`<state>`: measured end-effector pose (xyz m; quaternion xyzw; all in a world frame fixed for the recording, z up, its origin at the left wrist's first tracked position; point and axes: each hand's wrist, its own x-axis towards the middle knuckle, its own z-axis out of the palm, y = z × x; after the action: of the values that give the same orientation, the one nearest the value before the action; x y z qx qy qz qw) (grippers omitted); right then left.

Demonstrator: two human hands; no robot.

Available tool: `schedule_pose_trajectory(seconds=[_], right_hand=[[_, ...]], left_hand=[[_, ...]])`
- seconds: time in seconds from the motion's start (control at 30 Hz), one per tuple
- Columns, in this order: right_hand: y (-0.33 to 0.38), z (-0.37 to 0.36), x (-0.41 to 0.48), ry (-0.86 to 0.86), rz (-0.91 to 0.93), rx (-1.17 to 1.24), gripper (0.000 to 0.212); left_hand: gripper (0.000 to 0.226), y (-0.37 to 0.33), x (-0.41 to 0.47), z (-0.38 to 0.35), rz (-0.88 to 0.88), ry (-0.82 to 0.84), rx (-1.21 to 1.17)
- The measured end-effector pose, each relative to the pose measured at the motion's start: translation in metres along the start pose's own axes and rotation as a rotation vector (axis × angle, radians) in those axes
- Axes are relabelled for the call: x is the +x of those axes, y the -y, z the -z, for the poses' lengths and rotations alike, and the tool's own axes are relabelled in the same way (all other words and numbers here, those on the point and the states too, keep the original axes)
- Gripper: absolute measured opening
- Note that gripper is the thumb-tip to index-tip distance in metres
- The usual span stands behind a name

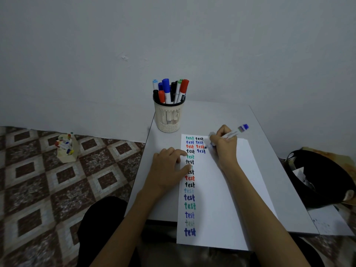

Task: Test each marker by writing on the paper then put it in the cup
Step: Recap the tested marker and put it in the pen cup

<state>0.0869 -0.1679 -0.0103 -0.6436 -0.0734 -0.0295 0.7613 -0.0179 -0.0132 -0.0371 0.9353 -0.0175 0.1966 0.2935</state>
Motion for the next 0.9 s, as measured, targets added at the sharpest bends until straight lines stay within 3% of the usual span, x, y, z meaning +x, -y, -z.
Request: schedule_pose_trajectory(seconds=[0.1,0.27,0.43,0.67,0.9], right_hand=[[0.004,0.004,0.000,-0.032,-0.061,0.220,0.039],[0.014,0.004,-0.001,0.053,-0.152,0.309,0.032],[0.017,0.010,-0.007,0.145,-0.295,0.454,0.016],[0.024,0.009,-0.031,0.291,-0.237,0.292,0.013],[0.025,0.007,-0.042,0.320,-0.210,0.247,0.013]], left_hand=[[0.053,0.000,0.000,-0.001,-0.011,-0.034,-0.077],[0.048,0.002,-0.002,0.003,-0.018,-0.054,-0.297],[0.068,-0.001,-0.001,0.009,0.110,-0.083,-0.541],[0.028,0.000,-0.003,0.011,0.155,-0.137,-0.542],[0.022,-0.002,-0.004,0.014,0.116,-0.126,-0.568]])
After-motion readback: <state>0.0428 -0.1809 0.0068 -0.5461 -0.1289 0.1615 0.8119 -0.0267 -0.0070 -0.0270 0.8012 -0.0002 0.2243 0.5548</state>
